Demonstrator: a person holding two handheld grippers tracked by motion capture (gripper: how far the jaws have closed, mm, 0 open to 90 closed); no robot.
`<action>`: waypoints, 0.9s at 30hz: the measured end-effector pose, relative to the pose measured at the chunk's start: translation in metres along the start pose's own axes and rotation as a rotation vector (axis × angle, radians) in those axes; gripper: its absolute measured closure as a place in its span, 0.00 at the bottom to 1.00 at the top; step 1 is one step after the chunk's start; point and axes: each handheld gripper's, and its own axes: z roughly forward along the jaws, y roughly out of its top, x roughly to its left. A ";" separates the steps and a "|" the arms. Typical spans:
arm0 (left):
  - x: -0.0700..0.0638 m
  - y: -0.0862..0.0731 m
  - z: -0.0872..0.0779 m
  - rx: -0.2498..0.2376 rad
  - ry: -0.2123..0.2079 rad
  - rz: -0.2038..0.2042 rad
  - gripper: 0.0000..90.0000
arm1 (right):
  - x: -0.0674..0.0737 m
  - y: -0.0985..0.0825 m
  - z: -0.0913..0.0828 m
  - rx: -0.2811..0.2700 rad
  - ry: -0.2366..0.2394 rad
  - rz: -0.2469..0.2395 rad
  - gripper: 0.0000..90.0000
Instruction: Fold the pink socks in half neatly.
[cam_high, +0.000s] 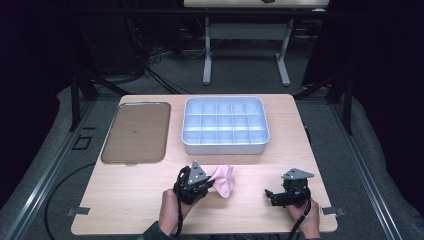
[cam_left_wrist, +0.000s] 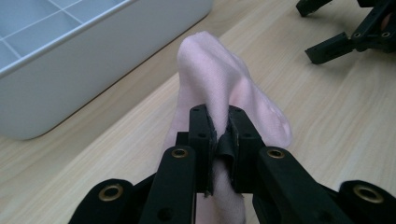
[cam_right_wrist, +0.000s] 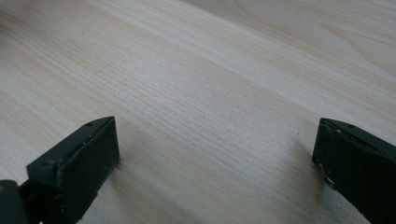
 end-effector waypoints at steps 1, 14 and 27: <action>-0.003 0.001 0.003 0.003 -0.008 0.002 0.91 | 0.000 0.000 0.000 0.000 0.000 0.000 0.00; -0.029 -0.005 0.040 0.094 -0.007 0.069 0.90 | 0.000 0.000 0.000 -0.002 -0.001 0.001 0.00; -0.018 -0.015 0.048 0.100 0.034 0.014 0.35 | 0.000 0.000 0.000 0.003 0.005 0.001 0.00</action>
